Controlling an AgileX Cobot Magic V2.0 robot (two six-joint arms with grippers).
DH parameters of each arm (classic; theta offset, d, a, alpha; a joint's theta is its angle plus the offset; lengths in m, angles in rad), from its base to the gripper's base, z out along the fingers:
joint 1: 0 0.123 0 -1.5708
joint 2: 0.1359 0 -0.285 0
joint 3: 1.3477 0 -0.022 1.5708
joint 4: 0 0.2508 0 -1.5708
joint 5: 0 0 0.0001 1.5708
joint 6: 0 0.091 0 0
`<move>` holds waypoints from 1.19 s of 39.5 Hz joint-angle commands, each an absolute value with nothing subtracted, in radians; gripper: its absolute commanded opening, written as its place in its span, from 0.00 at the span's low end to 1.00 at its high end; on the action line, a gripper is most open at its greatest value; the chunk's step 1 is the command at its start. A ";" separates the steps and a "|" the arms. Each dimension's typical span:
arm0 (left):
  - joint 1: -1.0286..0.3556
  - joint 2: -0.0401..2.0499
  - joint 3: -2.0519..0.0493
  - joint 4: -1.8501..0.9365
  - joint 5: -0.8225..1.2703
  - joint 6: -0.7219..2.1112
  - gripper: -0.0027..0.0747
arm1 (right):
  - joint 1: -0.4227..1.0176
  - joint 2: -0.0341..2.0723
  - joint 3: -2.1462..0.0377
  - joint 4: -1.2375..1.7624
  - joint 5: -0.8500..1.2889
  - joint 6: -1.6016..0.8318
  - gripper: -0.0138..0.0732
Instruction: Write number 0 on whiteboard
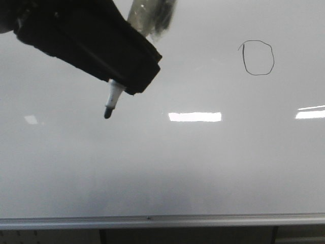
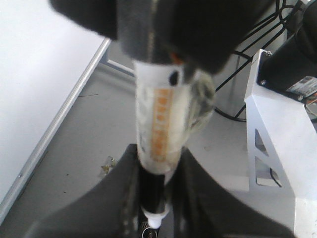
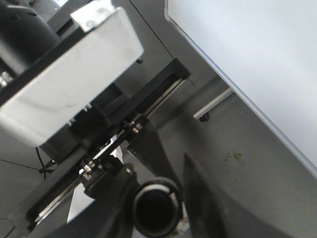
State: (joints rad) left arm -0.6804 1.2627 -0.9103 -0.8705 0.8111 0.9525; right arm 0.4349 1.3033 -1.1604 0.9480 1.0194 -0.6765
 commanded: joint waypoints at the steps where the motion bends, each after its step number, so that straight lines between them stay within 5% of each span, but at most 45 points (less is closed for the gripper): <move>1: -0.690 1.237 -0.939 -0.876 0.832 0.968 0.01 | 0.430 1.262 -1.188 1.010 0.958 -0.682 0.64; 6: -0.690 1.239 -0.939 -0.835 0.824 0.961 0.01 | 0.430 1.224 -1.188 1.006 0.925 -0.687 0.73; 13: -0.638 1.259 -0.939 -0.700 0.785 0.831 0.01 | 0.430 1.122 -1.182 0.887 0.862 -0.684 0.73; 27: -0.238 1.258 -0.939 -0.378 0.708 0.438 0.01 | 0.430 0.785 -0.851 0.751 0.500 -0.665 0.62; 32: -0.061 1.258 -0.939 -0.362 0.687 0.423 0.01 | 0.430 0.633 -0.701 0.751 0.336 -0.665 0.52; 39: 0.153 1.258 -0.939 -0.362 0.631 0.423 0.01 | 0.430 0.453 -0.548 0.751 0.268 -0.665 0.24; 47: 0.227 1.286 -0.940 -0.362 0.551 0.423 0.01 | 0.430 0.356 -0.488 0.751 0.258 -0.665 0.08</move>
State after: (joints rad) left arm 0.2164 1.2909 -0.9103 -0.3421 0.6360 0.4359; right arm 0.4349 0.3678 -0.4733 0.7295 0.3365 -0.6650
